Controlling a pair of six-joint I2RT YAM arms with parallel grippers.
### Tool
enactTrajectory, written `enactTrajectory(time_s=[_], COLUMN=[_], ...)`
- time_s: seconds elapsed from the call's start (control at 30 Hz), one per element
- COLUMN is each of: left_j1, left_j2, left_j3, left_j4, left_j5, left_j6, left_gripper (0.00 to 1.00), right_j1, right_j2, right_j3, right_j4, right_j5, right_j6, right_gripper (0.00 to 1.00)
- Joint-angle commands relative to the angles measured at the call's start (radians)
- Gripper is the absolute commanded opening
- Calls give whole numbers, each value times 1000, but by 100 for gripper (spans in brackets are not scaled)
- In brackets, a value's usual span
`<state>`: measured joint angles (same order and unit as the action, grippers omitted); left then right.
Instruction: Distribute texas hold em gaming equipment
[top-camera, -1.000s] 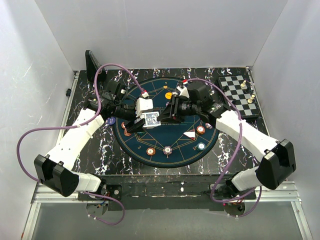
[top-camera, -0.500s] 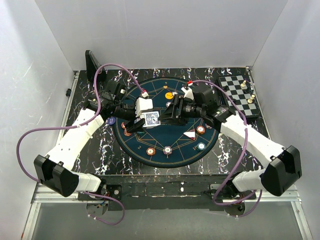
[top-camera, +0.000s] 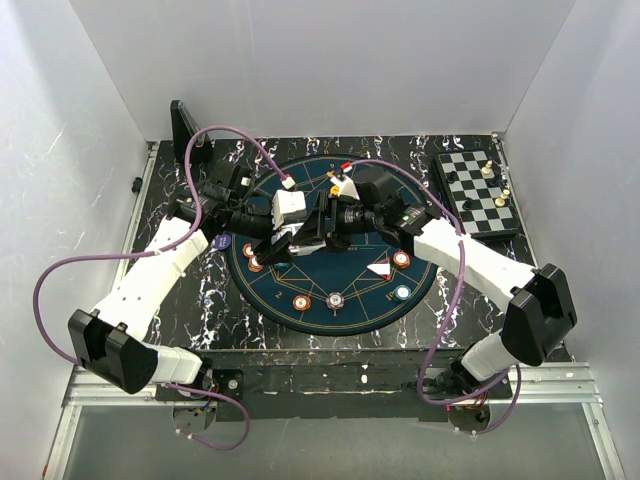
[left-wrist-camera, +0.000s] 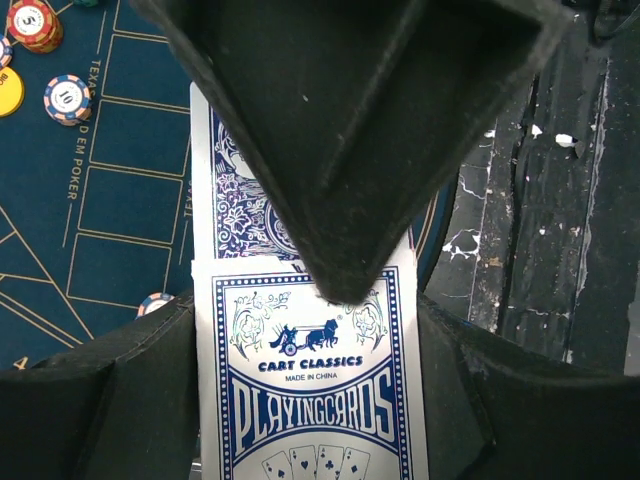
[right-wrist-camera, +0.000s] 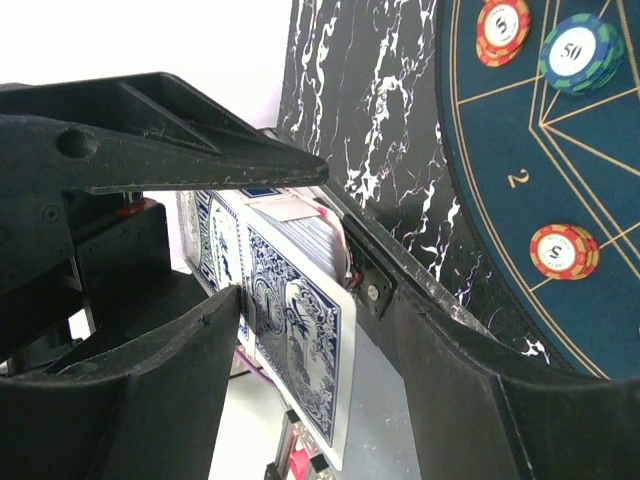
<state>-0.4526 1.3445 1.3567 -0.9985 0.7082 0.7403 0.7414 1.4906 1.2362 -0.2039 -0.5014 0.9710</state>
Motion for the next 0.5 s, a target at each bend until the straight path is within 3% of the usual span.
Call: enactTrajectory(time_s=[0.0,0.47], left_j1=[6,11], left_j2=[-36,-76], left_j3=[44,-14], left_j4=[47,112], left_j5=[62,157], left_j6=[-48,-108], left_gripper=[45,42], right_j1=[13,-50], right_j2=[-21,-173], right_j3=[36,-130], right_j4=[23,77], right_j5=[-23,15], right_j6=[-5,26], right_gripper=[68,59])
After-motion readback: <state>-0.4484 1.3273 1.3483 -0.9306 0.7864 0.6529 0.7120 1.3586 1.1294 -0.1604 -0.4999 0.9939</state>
